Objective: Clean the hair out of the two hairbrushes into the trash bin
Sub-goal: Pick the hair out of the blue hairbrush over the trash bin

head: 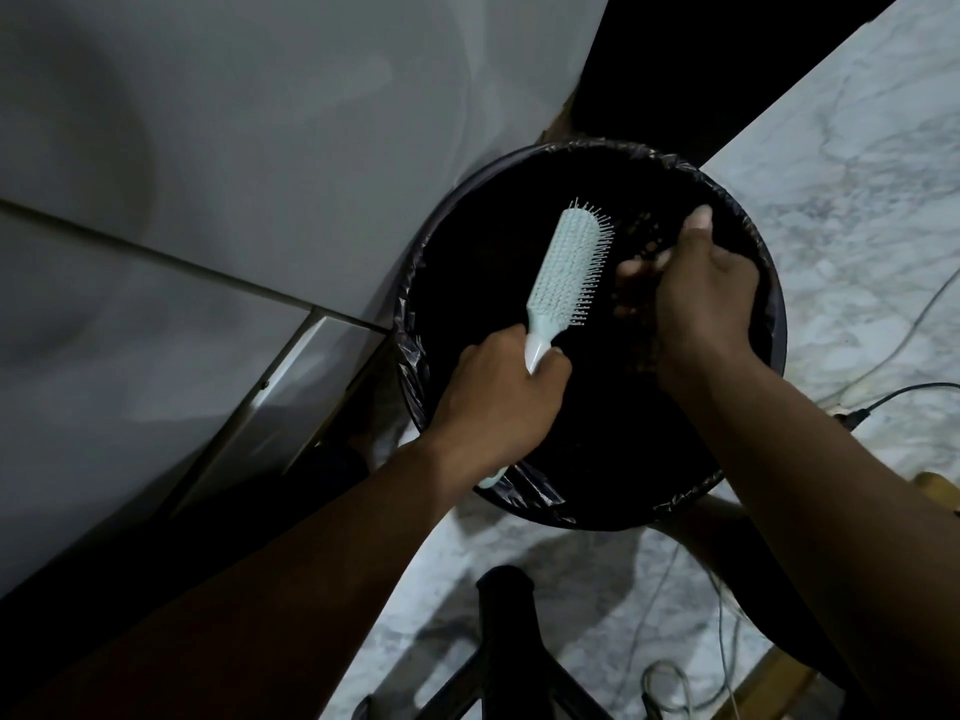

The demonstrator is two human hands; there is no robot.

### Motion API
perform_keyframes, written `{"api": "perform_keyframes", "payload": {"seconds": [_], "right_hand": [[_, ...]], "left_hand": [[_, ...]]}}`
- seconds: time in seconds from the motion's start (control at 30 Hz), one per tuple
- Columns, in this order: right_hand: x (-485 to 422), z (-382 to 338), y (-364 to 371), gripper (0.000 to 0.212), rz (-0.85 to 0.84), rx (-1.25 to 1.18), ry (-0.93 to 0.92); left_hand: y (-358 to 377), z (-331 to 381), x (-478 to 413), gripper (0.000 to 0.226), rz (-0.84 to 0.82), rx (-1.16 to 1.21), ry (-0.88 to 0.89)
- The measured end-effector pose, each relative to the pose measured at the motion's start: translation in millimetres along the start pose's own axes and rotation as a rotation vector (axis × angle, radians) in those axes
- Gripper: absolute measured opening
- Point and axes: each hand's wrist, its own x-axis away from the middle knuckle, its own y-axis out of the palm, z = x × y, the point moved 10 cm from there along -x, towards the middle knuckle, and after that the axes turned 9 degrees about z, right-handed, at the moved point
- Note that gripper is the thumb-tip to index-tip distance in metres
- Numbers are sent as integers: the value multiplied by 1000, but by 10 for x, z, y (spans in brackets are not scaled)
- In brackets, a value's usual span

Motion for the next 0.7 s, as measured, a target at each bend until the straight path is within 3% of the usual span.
{"api": "perform_keyframes", "payload": {"seconds": [0.13, 0.23, 0.3, 0.47, 0.7], "right_hand": [[89, 73, 140, 58, -145, 17, 95], [205, 65, 291, 74, -313, 139, 56], [263, 47, 361, 67, -385, 182, -2], [256, -105, 391, 60, -396, 231, -247], [258, -96, 367, 58, -346, 184, -274]], "left_hand": [[-7, -10, 4, 33, -2, -5, 3], [31, 30, 36, 34, -30, -9, 37], [52, 49, 56, 35, -45, -16, 60], [47, 22, 36, 36, -54, -1, 54], [94, -30, 10, 32, -91, 136, -37]]}}
